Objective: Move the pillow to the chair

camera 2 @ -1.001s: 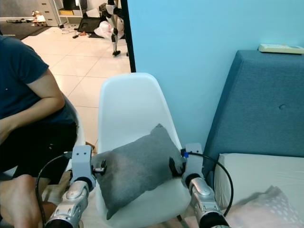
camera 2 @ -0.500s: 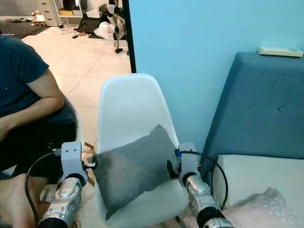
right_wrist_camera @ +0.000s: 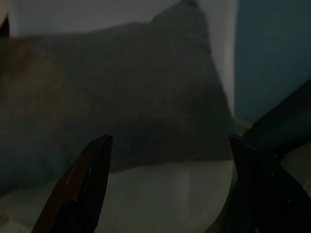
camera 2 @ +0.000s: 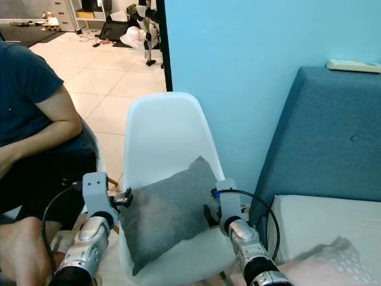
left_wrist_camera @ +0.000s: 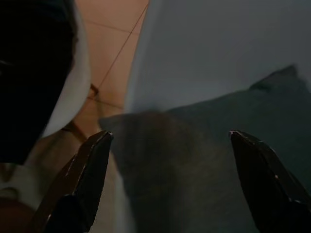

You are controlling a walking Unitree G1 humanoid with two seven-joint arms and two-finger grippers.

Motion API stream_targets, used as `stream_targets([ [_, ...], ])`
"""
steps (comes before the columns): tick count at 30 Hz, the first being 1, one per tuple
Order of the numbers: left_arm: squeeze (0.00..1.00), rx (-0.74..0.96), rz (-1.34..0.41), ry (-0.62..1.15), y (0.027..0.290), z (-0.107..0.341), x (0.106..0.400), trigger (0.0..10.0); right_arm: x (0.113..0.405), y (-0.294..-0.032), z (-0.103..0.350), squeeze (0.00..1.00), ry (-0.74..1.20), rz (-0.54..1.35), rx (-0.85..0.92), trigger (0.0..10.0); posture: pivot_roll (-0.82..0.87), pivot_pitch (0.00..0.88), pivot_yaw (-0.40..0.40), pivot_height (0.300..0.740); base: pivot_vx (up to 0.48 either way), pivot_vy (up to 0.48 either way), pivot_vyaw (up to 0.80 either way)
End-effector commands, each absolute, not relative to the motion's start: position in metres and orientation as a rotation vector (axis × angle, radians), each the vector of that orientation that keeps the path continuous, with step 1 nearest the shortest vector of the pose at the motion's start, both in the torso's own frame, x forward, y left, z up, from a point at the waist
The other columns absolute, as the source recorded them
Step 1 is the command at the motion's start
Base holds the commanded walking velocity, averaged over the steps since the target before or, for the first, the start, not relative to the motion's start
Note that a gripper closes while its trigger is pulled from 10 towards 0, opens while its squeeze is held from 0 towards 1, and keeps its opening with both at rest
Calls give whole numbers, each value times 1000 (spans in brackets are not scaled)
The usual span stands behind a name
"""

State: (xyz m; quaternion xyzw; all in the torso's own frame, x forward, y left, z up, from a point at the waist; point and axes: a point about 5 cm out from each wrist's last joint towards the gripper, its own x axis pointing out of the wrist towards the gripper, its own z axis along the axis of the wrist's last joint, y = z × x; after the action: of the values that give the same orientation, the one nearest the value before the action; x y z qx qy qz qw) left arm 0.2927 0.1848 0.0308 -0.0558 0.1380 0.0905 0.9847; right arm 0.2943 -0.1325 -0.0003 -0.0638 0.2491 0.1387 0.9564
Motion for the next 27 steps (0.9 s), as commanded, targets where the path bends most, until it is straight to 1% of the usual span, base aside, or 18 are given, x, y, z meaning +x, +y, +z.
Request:
stream_targets([
  [1, 0, 47, 144, 261, 183, 31, 290, 10000, 297, -127, 3, 0, 476, 297, -197, 10000, 71, 46, -8, 740, 0, 0, 0],
  [2, 0, 47, 144, 261, 183, 31, 290, 10000, 297, -127, 3, 0, 476, 297, -197, 10000, 71, 46, -8, 740, 0, 0, 0],
  [4, 0, -25, 210, 269, 184, 29, 290, 10000, 299, -127, 4, 0, 480, 277, -153, 10000, 73, 48, -16, 740, 0, 0, 0],
  [5, 0, -25, 210, 269, 184, 29, 290, 10000, 299, -127, 4, 0, 480, 277, -153, 10000, 73, 48, -16, 740, 0, 0, 0],
  [6, 0, -8, 246, 348, 183, 21, 289, 10000, 300, -127, 4, 0, 490, 267, -144, 10000, 76, 45, -25, 740, 0, 0, 0],
  [7, 0, 9, 246, 366, 183, 20, 290, 10000, 301, -127, 5, 0, 489, 266, -148, 10000, 75, 43, -29, 740, 0, 0, 0],
  [11, 0, -20, 223, 319, 180, 26, 291, 10000, 300, -127, 4, 0, 489, 270, -170, 10000, 71, 55, -32, 740, 0, 0, 0],
  [13, 0, -36, 209, 303, 182, 25, 286, 10000, 296, -130, -1, 0, 512, 271, -191, 10000, 68, 52, -35, 740, 0, 0, 0],
  [17, 0, -65, 227, 333, 189, 19, 281, 10000, 295, -132, 0, 0, 502, 266, -193, 10000, 61, 59, -35, 740, 0, 0, 0],
  [19, 0, -51, 189, 336, 187, 19, 280, 10000, 296, -134, -1, 0, 512, 237, -221, 10000, 63, 58, -36, 740, 0, 0, 0],
  [22, 0, 51, 110, 335, 175, 21, 282, 10000, 297, -136, -1, 0, 512, 201, -222, 10000, 71, 59, -31, 740, 0, 0, 0],
  [24, 0, 69, 107, 335, 173, 21, 283, 10000, 298, -136, 0, 0, 507, 184, -212, 10000, 72, 59, -28, 740, 0, 0, 0],
  [25, 0, 55, 159, 336, 176, 23, 285, 10000, 298, -136, 1, 0, 492, 166, -192, 10000, 74, 62, -21, 740, 0, 0, 0],
  [27, 0, 40, 185, 342, 179, 24, 286, 10000, 299, -136, 1, 0, 488, 164, -188, 10000, 74, 63, -19, 740, 0, 0, 0],
])
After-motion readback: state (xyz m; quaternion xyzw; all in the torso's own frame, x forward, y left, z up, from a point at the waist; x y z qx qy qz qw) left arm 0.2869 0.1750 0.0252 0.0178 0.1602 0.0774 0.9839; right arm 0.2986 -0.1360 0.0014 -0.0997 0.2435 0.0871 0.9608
